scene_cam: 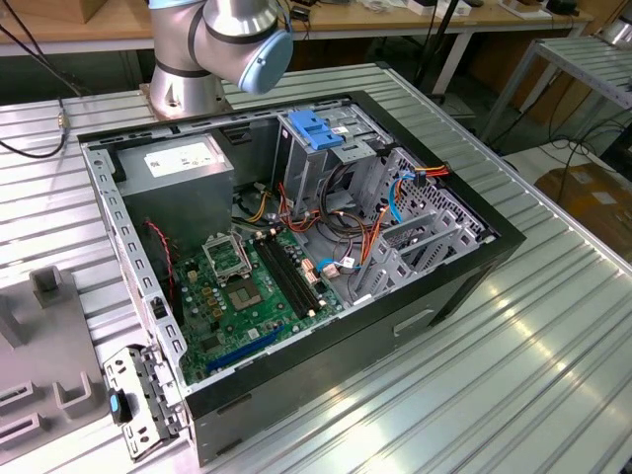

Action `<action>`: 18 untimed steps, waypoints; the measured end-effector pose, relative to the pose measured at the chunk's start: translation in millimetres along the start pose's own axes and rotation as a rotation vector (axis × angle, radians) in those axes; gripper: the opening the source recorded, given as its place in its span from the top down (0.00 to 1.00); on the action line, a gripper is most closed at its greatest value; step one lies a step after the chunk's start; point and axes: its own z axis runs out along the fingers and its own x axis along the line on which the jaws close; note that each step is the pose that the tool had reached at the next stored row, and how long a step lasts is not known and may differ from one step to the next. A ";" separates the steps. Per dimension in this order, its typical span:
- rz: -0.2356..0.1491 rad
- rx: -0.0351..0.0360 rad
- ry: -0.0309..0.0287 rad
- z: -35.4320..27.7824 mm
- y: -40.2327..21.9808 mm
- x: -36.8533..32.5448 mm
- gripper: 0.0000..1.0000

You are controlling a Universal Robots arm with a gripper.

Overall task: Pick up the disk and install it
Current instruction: 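Pick up the disk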

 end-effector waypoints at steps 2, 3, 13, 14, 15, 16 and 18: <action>0.000 -0.0001 0.0000 -0.1 0.0 0.0 0.63; 0.000 -0.0001 0.0001 -0.1 0.0 0.0 0.63; 0.000 0.0000 -0.0001 -13.6 -0.1 -0.2 0.63; 0.000 -0.0001 0.0000 -16.5 -0.1 -0.3 0.63; 0.000 -0.0001 0.0000 -19.3 -0.1 -0.3 0.63; 0.000 -0.0001 0.0000 -22.9 -0.1 -0.4 0.63; 0.000 0.0000 -0.0001 -28.4 -0.1 -0.5 0.63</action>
